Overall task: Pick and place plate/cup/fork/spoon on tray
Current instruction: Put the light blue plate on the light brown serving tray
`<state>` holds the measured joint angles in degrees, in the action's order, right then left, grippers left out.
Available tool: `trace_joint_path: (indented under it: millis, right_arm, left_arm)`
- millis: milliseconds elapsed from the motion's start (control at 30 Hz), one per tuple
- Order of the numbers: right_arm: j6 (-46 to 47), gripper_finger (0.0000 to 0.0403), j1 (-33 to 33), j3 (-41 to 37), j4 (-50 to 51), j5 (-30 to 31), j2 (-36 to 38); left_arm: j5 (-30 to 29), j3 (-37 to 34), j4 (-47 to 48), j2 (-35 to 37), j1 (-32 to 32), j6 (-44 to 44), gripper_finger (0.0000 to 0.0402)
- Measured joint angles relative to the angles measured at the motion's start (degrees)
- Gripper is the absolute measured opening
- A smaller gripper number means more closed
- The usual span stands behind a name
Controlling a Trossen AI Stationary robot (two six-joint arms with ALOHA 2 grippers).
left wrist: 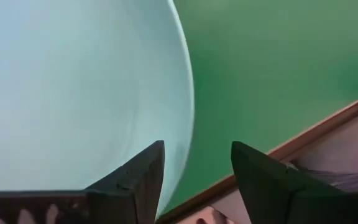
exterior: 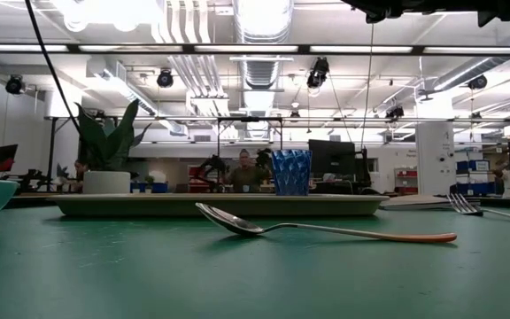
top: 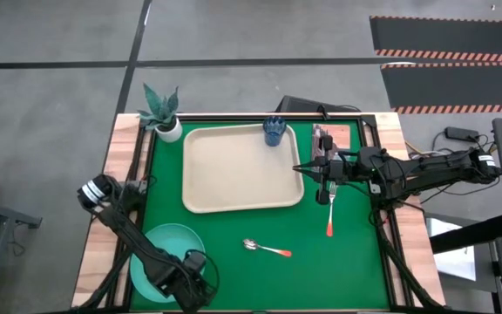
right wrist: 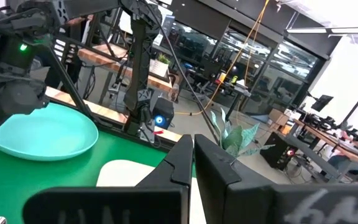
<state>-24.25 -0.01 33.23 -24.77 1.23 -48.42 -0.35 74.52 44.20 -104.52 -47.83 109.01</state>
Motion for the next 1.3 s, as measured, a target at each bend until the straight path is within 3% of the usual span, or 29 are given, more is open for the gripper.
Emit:
trace_joint_path:
  millis: [300,933,1300]
  right_arm:
    - [0.0,0.0009,0.0,0.0,0.0,0.0,0.0]
    - [0.0,0.0009,0.0,0.0,0.5,0.2,0.0]
    - [0.2,0.0009,0.0,0.0,0.9,0.2,0.0]
  left_arm:
    - [0.0,0.0,2.0,-1.2,0.0,-2.9,0.0169]
    - [-1.8,0.0,2.6,-1.2,0.0,-2.9,0.009]
    - [-3.4,-1.4,1.9,-1.2,0.0,-1.4,0.0111]
